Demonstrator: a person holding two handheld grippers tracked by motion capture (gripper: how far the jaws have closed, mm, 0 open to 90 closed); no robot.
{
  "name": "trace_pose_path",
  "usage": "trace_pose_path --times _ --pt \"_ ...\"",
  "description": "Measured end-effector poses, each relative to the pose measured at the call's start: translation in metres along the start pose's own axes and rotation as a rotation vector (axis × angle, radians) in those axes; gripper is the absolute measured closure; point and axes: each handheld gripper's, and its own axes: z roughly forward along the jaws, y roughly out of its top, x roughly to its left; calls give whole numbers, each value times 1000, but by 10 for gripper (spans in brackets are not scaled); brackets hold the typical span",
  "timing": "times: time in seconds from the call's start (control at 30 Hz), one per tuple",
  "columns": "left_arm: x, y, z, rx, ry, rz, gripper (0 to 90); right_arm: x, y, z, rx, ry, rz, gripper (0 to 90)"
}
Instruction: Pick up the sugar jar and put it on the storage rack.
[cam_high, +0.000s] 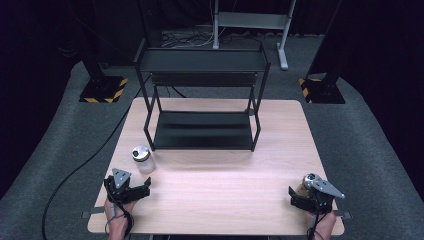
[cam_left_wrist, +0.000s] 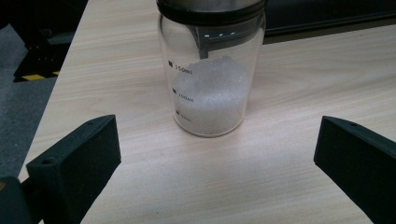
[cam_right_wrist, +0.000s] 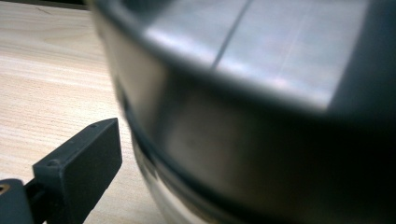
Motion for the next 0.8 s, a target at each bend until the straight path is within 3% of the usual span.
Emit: trace_pose_path --times 0.8 --pt "14 20 38 33 -7 -42 0 0 1 1 5 3 -9 3"
